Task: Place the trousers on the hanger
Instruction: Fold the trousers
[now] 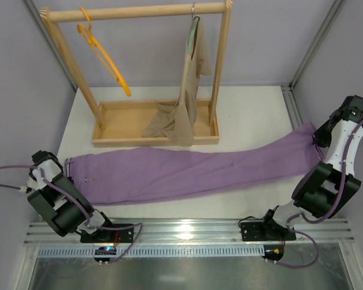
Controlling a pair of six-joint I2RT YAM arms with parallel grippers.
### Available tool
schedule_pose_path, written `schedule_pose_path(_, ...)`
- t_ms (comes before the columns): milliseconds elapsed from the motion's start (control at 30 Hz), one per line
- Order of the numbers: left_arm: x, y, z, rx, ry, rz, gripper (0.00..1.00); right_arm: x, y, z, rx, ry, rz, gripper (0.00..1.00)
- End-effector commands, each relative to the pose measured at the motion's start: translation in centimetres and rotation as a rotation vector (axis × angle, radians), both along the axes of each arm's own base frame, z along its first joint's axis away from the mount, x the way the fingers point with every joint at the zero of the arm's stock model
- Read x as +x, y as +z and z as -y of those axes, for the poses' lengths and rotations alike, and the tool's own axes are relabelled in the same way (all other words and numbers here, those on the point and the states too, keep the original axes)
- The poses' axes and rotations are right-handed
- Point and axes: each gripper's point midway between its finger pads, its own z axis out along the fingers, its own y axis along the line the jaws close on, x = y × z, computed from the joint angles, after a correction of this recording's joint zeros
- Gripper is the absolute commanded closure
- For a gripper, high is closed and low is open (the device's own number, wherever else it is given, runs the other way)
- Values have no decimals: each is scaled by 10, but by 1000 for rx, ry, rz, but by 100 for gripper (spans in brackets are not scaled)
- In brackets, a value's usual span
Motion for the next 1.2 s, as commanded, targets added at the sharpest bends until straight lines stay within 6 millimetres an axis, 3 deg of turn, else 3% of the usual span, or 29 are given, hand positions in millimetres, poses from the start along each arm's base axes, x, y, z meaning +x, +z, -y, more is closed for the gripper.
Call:
schedule_pose_path(0, 26, 20, -11, 42, -26, 139, 65, 21, 38, -19, 20, 95, 213, 96)
schedule_pose_path(33, 27, 27, -10, 61, -27, 166, 52, 20, 42, -23, 20, 102, 232, 96)
schedule_pose_path(133, 31, 40, -10, 99, -37, 222, 43, 17, 44, -44, 70, 162, 254, 96)
schedule_pose_path(367, 49, 52, -3, 94, -166, 291, 39, 15, 40, -95, 104, 306, 191, 96)
schedule_pose_path(433, 63, 57, 3, 84, -244, 327, 39, 14, 47, -113, 113, 349, 213, 96)
schedule_pose_path(500, 64, 64, 3, 108, -274, 314, 39, 16, 54, -132, 143, 405, 241, 96)
schedule_pose_path(667, 54, 92, -5, 215, -242, 294, 37, 10, 84, -180, 157, 512, 325, 96)
schedule_pose_path(867, 72, 101, 7, 166, -282, 397, 35, -2, 132, -245, 270, 652, 502, 96)
schedule_pose_path(967, 78, 104, 12, 152, -312, 425, 34, -12, 157, -257, 270, 674, 576, 96)
schedule_pose_path(1167, 116, 112, 43, 38, -462, 591, 34, -30, 192, -282, 373, 731, 710, 96)
